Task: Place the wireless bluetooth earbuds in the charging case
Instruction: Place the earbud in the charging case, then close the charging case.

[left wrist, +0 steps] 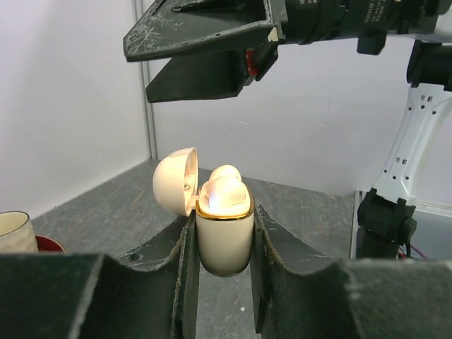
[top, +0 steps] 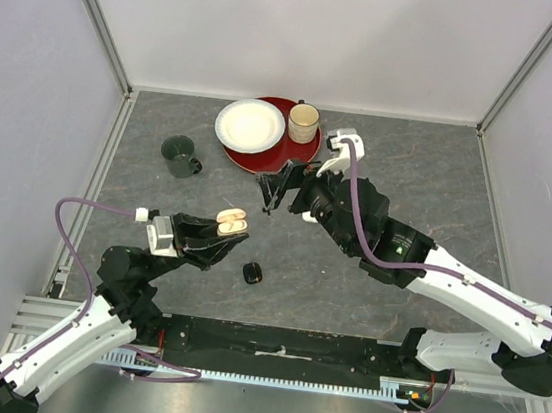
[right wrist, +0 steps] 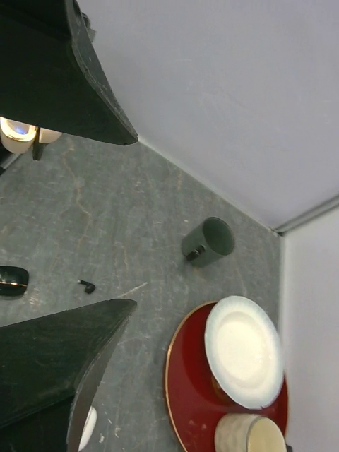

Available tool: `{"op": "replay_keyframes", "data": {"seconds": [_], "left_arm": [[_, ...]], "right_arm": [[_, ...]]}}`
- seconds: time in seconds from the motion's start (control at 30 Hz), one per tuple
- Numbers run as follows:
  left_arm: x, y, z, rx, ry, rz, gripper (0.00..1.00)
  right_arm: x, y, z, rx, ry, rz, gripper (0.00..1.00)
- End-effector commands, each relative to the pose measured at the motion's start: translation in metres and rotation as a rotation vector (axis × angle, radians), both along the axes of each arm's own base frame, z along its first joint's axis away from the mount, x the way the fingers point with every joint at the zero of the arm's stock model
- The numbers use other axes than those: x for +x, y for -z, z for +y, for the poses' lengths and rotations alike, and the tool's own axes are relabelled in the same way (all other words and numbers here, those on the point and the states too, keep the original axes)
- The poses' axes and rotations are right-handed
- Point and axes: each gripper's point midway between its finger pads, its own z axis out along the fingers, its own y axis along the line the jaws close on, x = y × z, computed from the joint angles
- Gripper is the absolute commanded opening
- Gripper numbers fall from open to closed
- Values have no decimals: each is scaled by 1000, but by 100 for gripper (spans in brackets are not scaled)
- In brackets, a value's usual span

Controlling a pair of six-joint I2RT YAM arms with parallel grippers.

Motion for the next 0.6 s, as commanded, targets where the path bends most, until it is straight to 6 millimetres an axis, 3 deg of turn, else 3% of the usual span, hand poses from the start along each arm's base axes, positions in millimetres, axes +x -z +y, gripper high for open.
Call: {"op": "replay_keyframes", "data": {"seconds": [0.0,0.57], "left_arm": [[-13,-18,-3,-2,62,-49,2],[-24,-11,-14,60,152,-44,2]], "right_arm": [[-23,6,21,-15,-187,101,97],[-13,59,40,-85,-209,246,97]]}}
